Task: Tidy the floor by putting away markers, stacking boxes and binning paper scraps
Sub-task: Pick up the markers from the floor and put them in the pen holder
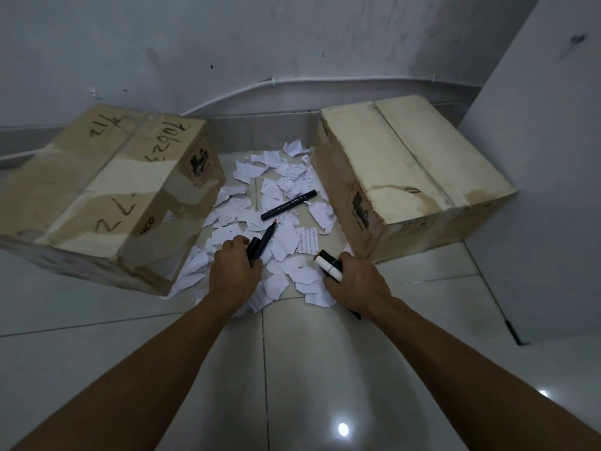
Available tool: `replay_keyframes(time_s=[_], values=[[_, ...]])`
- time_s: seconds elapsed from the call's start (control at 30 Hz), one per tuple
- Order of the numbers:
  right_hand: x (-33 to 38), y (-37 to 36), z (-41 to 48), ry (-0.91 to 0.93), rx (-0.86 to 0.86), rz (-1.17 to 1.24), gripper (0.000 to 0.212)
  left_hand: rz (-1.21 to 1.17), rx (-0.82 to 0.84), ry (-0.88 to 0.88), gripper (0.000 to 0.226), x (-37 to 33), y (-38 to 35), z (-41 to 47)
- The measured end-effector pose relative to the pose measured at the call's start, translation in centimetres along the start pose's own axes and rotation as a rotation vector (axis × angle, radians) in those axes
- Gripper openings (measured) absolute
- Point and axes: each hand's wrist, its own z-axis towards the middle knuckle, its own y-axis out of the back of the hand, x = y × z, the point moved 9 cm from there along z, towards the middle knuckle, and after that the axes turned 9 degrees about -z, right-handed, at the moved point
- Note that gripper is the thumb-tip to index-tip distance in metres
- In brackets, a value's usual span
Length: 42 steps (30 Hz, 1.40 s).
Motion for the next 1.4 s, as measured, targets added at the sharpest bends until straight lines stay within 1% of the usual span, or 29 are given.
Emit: replay_keyframes(time_s=[0.07,0.17,0.27,0.3,0.4,0.5,0.57,0.67,0.7,0.73,0.83,1.0,1.17,1.33,1.4], values=[[0.6,0.3,0.2,0.018,-0.002,0.125,0.028,0.003,0.007,0.021,0.046,0.3,-0.2,0.1],[1.7,0.9,0.9,0.021,0.004,0.373,0.026,-0.009,-0.019,0.083,0.045,0.5,-0.1,0.4],[2.6,1.4,1.6,-0.051,-0.001,0.576,0.035,-0.029,-0.065,0.096,0.037,0.4,0.1,0.4],[2.8,1.3,1.9,-0.094,0.02,0.643,0.033,-0.056,-0.08,0.102,0.034,0.4,0.2,0.4],[3.6,0.0,2.6,-0.214,0.162,0.931,0.032,-0.159,-0.101,0.113,0.035,0.1,0.5,0.6],[5.6,-1.0,3.0,-0.233,0.305,1.333,0.024,-0.177,-0.105,0.083,0.037,-1.0,1.0,1.7],[6.2,-1.5,3.4,-0.239,0.364,1.452,0.021,-0.155,-0.106,0.067,0.033,-1.8,1.2,2.9],[6.0,-2.1,4.1,-0.232,0.367,1.44,0.017,-0.123,-0.118,0.029,0.016,-3.0,1.3,5.0],[5.7,-2.3,4.3,-0.233,0.338,1.395,0.014,-0.108,-0.123,0.016,0.016,-3.4,1.3,5.6],[5.3,-2.3,4.5,-0.232,0.293,1.336,0.014,-0.086,-0.119,0.001,0.019,-3.8,1.1,6.4],[4.4,-2.5,5.2,-0.191,0.19,1.209,0.026,0.007,-0.066,-0.063,0.024,-5.4,-0.1,8.8],[3.8,-2.4,5.7,-0.147,0.147,1.105,0.027,0.159,-0.003,-0.192,0.028,-7.4,-3.1,10.6],[3.2,-2.0,6.4,-0.156,0.126,1.054,0.025,0.188,-0.041,-0.276,0.032,-8.0,-4.1,10.5],[3.3,-1.9,6.8,-0.185,0.144,1.07,0.026,0.372,-0.026,-0.249,0.024,-8.1,-4.7,10.5],[3.4,-2.0,6.7,-0.2,0.154,1.084,0.025,0.386,-0.049,-0.226,0.02,-7.9,-4.3,10.4]])
